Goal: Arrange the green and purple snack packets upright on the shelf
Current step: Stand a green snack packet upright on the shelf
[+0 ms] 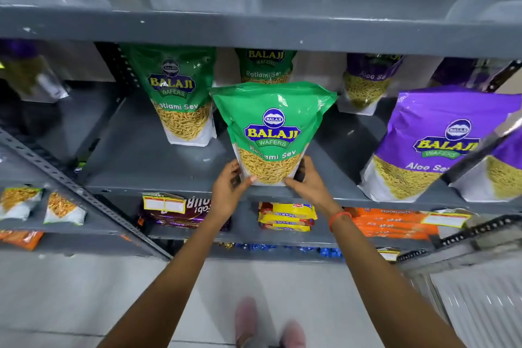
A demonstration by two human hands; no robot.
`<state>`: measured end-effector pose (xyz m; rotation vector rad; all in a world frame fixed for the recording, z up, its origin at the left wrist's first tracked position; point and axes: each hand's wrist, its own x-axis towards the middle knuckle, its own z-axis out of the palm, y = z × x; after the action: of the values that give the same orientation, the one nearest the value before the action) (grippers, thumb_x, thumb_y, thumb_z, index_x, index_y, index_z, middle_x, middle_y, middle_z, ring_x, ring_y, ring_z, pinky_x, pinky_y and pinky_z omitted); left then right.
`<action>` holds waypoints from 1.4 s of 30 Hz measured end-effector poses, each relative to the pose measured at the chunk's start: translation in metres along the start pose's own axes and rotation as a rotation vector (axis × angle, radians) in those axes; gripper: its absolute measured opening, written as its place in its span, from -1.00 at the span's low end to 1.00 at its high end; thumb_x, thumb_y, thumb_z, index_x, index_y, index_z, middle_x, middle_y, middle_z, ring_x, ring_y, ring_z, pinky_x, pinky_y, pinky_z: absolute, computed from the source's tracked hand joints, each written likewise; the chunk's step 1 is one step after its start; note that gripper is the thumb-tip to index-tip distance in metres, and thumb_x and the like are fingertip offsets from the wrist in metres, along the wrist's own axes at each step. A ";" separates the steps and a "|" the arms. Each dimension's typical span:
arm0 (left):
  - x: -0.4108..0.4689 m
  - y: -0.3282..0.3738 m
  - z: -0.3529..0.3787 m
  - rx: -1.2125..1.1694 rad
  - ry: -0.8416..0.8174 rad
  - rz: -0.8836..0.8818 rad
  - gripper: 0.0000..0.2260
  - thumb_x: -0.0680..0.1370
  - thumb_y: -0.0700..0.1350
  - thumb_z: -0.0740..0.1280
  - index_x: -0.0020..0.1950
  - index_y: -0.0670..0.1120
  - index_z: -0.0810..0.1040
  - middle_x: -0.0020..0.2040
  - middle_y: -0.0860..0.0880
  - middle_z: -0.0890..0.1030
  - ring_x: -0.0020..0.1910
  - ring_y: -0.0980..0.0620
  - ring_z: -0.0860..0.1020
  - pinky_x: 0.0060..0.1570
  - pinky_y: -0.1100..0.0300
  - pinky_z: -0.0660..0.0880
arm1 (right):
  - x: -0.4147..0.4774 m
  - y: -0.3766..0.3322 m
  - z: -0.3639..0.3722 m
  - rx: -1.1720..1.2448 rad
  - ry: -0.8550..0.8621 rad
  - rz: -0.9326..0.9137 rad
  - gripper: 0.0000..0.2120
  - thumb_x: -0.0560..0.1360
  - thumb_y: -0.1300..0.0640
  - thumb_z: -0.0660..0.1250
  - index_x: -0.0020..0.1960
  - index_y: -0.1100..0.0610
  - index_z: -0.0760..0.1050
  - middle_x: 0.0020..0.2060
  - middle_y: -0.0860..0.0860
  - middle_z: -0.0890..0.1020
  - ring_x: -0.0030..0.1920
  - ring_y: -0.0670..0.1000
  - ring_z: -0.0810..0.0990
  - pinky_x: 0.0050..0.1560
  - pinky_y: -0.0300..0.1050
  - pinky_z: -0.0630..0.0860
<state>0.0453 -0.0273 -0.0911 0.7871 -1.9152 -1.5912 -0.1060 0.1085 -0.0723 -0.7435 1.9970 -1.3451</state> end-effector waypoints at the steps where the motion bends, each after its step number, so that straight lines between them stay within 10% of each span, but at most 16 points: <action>1: -0.007 0.000 0.001 -0.007 0.010 -0.008 -0.68 0.45 -0.16 0.41 0.13 0.08 0.43 0.07 0.08 0.59 0.04 0.26 0.57 -0.03 0.45 0.52 | -0.007 0.002 -0.001 0.018 -0.011 -0.001 -0.47 0.41 0.25 0.41 0.29 0.11 0.25 0.16 0.00 0.50 0.20 0.05 0.48 0.30 0.16 0.45; 11: -0.022 0.022 0.002 0.082 0.014 -0.053 -0.57 0.46 -0.20 0.38 0.28 -0.21 0.35 0.26 -0.19 0.52 0.23 -0.09 0.50 -0.10 0.55 0.45 | -0.027 -0.004 0.004 -0.009 0.018 -0.012 -0.47 0.42 0.19 0.39 0.31 0.10 0.26 0.23 0.07 0.51 0.27 0.10 0.47 0.19 -0.06 0.42; 17: -0.027 0.032 -0.022 0.167 0.133 0.031 -0.37 0.45 0.03 0.38 0.44 -0.07 0.21 0.44 -0.09 0.36 0.38 0.01 0.34 0.29 0.13 0.31 | -0.060 -0.036 0.041 -0.190 0.681 -0.560 -0.63 0.42 0.22 0.22 0.22 0.17 0.36 0.11 0.18 0.41 0.20 0.08 0.39 0.24 -0.11 0.36; 22: -0.013 0.038 -0.066 0.218 0.292 0.225 -0.49 0.51 0.01 0.31 0.41 -0.04 0.25 0.41 -0.05 0.39 0.37 0.09 0.33 0.36 0.18 0.27 | -0.047 -0.098 0.116 -0.177 0.445 -0.807 -0.76 0.46 0.26 0.16 0.10 0.24 0.44 -0.01 0.21 0.48 0.04 0.06 0.46 0.09 -0.15 0.45; 29: 0.066 0.005 -0.154 0.311 0.271 0.010 -0.19 0.47 -0.10 0.37 0.49 -0.25 -0.11 0.55 -0.21 -0.05 0.53 -0.10 -0.04 0.48 0.13 -0.04 | 0.042 -0.121 0.203 -0.069 0.294 -0.176 -0.76 0.45 0.34 0.25 0.09 0.36 0.51 0.08 0.34 0.59 0.12 0.25 0.57 0.10 0.00 0.44; 32: 0.095 -0.004 -0.177 0.113 0.065 -0.124 -0.25 0.47 -0.17 0.38 0.49 -0.20 -0.03 0.51 -0.21 0.18 0.47 -0.14 0.20 0.44 0.07 0.20 | 0.084 -0.110 0.213 -0.048 0.300 0.111 -0.61 0.46 0.32 0.25 0.27 0.40 0.35 0.25 0.36 0.49 0.26 0.28 0.48 0.22 0.03 0.37; 42: 0.089 -0.015 -0.186 -0.040 0.131 -0.135 -0.57 0.42 -0.34 0.40 0.25 -0.32 0.38 0.23 -0.32 0.54 0.18 -0.20 0.53 0.03 0.25 0.48 | 0.100 -0.084 0.203 0.099 0.093 -0.004 -0.43 0.41 0.48 0.28 0.37 0.30 0.20 0.35 0.27 0.41 0.37 0.23 0.39 0.41 0.22 0.31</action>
<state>0.1177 -0.2204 -0.0714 0.9973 -1.7652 -1.6085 -0.0102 -0.1131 -0.0716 -0.6512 1.9846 -1.4933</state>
